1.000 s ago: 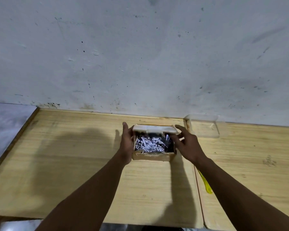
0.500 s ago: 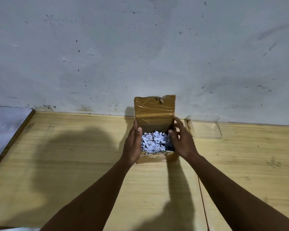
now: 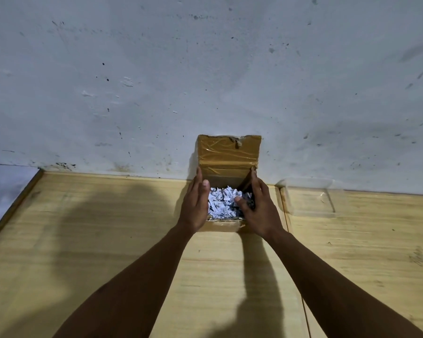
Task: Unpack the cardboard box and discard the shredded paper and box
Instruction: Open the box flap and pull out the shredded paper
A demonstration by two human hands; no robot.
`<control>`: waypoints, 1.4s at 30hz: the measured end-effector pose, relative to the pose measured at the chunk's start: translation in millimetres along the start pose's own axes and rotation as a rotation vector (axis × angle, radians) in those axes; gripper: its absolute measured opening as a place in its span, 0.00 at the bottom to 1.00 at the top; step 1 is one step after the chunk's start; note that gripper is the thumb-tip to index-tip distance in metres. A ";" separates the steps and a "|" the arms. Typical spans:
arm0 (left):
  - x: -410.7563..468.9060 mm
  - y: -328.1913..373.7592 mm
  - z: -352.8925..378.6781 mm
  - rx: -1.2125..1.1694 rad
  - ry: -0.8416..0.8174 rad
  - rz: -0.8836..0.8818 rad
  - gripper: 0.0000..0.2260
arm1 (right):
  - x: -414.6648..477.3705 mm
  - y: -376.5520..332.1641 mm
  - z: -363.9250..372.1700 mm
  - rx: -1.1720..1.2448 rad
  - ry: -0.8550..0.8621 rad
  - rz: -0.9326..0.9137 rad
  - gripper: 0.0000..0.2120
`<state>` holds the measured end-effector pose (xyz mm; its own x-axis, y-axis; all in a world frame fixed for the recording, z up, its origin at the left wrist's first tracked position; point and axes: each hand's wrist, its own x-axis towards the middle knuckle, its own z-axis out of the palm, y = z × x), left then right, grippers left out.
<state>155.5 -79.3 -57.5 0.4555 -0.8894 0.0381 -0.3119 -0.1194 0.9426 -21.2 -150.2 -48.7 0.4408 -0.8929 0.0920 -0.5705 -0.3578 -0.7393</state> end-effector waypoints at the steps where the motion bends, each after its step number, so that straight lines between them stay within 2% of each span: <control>1: 3.3 -1.6 -0.1 0.000 0.003 0.010 0.32 | 1.6 -1.3 0.2 -0.004 0.012 0.007 0.41; 7: 6.2 -2.7 0.8 -0.037 0.022 0.024 0.31 | 2.2 -4.5 -2.0 -0.016 -0.009 0.045 0.40; 9: 6.1 -1.5 -0.3 -0.048 0.016 0.014 0.31 | 0.8 -9.9 -5.9 -0.155 0.145 0.009 0.33; 11: 5.0 0.1 -0.4 -0.046 0.017 0.005 0.29 | 3.7 -19.6 -9.8 -0.238 0.286 -0.153 0.22; 12: 4.9 0.6 -0.5 -0.046 0.018 0.004 0.30 | 6.9 -26.3 -9.9 -0.257 0.228 -0.218 0.19; 13: 5.1 0.3 -0.8 -0.049 0.019 0.002 0.31 | 11.6 -33.2 -8.1 -0.278 0.089 -0.241 0.20; 16: 3.9 1.2 -0.4 -0.066 0.024 -0.013 0.32 | 35.3 -49.0 2.0 -0.431 -0.423 -0.078 0.27; 18: 2.7 2.4 -0.3 -0.072 0.022 -0.026 0.29 | 49.7 -54.9 7.7 -0.535 -0.611 0.004 0.22; 20: 1.6 4.1 -0.3 -0.066 0.019 -0.037 0.27 | 58.8 -55.5 14.6 -0.649 -0.705 0.010 0.17; 23: 2.1 5.2 -0.3 -0.062 0.018 -0.062 0.26 | 60.5 -49.2 29.4 -0.816 -0.676 -0.103 0.18; 26: 2.4 4.5 1.1 -0.053 0.015 -0.065 0.27 | 58.5 -43.0 35.2 -0.898 -0.601 -0.198 0.26; 30: 4.3 -0.4 4.4 -0.051 0.029 -0.074 0.27 | 62.7 -45.2 26.3 -0.941 -0.660 -0.246 0.33; 36: 4.6 2.4 2.8 -0.040 0.040 -0.094 0.27 | 67.3 -70.7 13.3 -0.748 -0.709 -0.203 0.26; 40: 2.7 6.9 -4.2 -0.064 0.072 -0.123 0.28 | 69.8 -97.2 -4.0 -0.762 -0.643 -0.302 0.39; 42: 3.4 10.1 -10.4 -0.097 0.086 -0.176 0.32 | 69.7 -106.2 -10.7 -0.795 -0.578 -0.374 0.44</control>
<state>162.6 -79.0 -44.4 0.5667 -0.8170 -0.1061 -0.1412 -0.2232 0.9645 62.6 -177.4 43.4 0.8271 -0.4965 -0.2633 -0.5277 -0.8473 -0.0598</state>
